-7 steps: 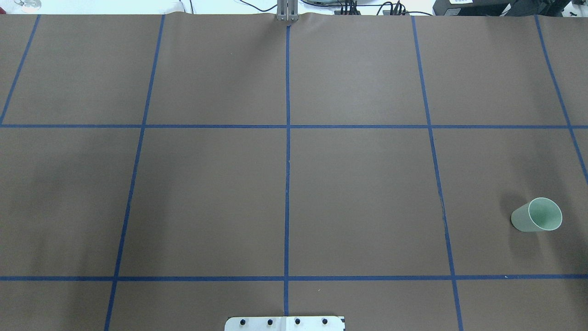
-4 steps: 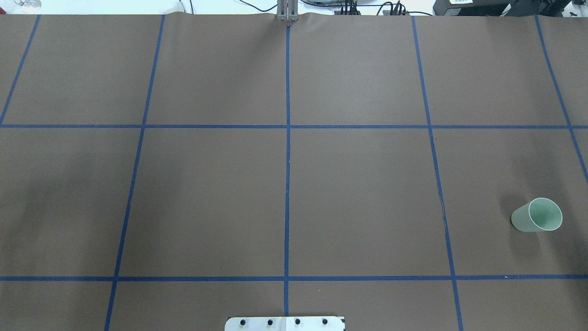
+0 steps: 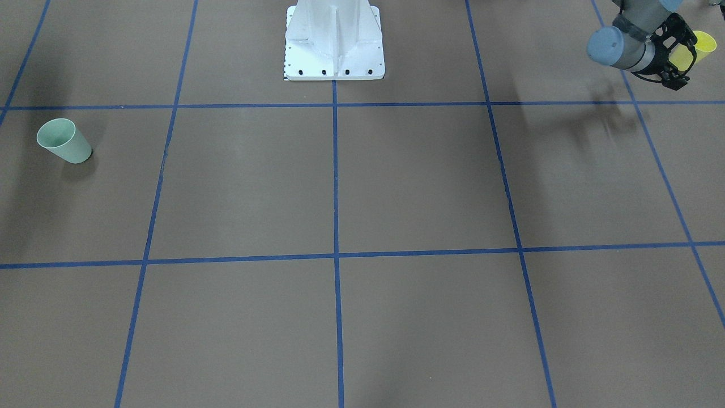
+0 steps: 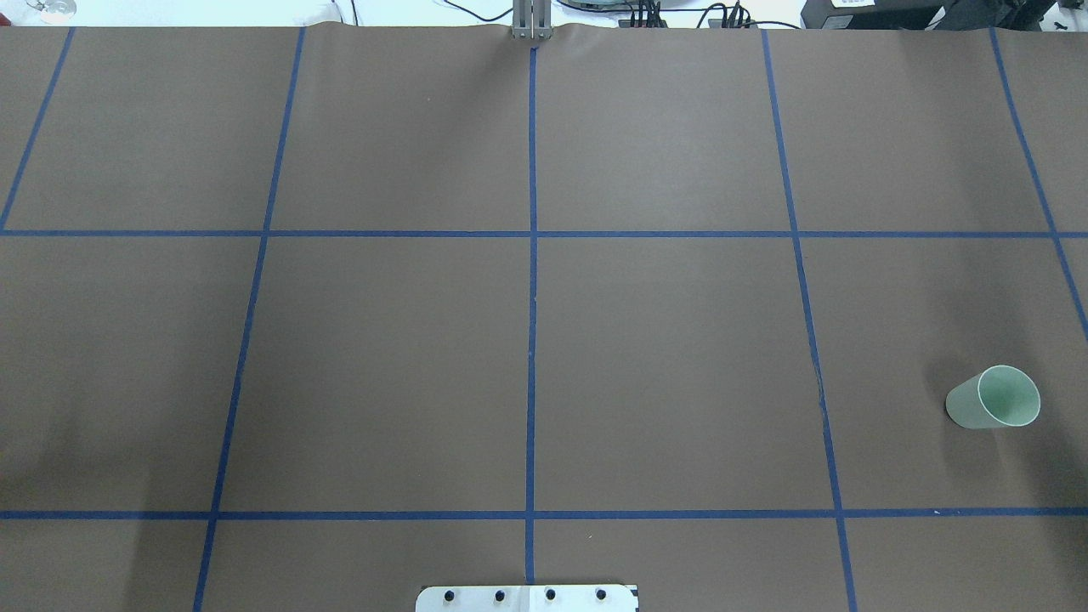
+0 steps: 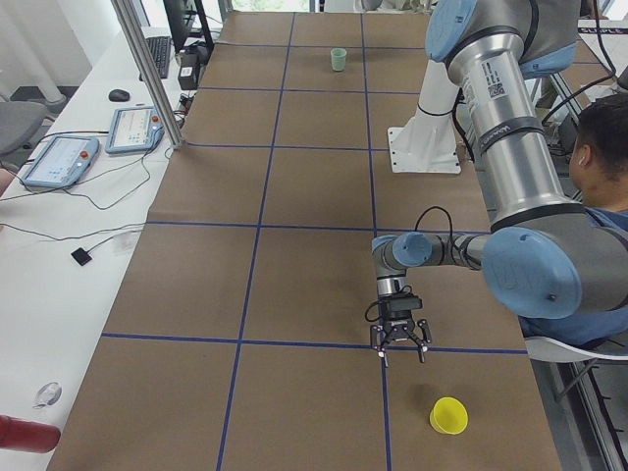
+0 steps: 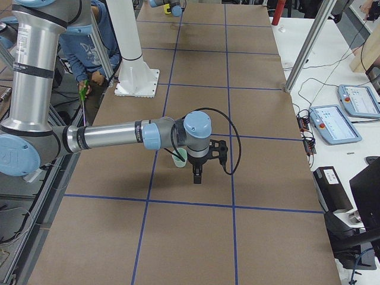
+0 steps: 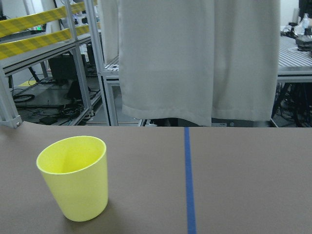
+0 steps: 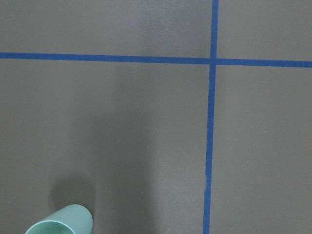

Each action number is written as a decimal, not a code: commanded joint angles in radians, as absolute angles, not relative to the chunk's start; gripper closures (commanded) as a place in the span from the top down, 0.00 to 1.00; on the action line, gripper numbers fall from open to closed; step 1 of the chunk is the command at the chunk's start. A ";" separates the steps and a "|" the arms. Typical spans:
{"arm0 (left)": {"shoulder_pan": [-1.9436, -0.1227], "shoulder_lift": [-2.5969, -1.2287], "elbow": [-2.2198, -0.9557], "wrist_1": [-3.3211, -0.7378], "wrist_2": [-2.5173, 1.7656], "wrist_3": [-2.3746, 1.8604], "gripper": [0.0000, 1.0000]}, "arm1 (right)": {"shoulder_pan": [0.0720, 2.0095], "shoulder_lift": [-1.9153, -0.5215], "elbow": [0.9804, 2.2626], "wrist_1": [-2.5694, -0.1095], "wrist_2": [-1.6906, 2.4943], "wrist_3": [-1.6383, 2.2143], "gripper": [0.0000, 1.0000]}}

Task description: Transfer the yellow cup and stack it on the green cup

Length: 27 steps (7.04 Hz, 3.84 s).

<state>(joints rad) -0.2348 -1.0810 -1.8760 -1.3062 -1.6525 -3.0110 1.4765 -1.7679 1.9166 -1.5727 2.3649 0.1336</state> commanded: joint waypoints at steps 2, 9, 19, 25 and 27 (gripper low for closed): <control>-0.132 -1.077 -1.766 -1.327 -1.698 -3.126 0.99 | 1.476 -1.769 1.917 -1.572 2.353 0.127 1.00; -0.045 -1.052 -1.663 -1.460 -1.781 -3.155 0.99 | 1.476 -1.772 1.934 -1.574 2.352 0.127 1.00; 0.067 -0.929 -1.565 -1.662 -1.830 -3.180 0.18 | 1.477 -1.785 1.967 -1.577 2.367 0.130 1.00; 0.192 -0.727 -1.615 -1.812 -1.301 -2.911 0.13 | 1.474 -1.767 1.948 -1.569 2.355 0.144 1.00; 0.184 -0.730 -1.615 -1.866 -1.038 -2.769 0.07 | 1.474 -1.767 1.944 -1.531 2.362 0.144 1.00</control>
<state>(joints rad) 0.1855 -0.7326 -1.6175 -1.8272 -1.1872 -2.8467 1.4742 -1.7676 1.9467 -1.5612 2.3573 0.1431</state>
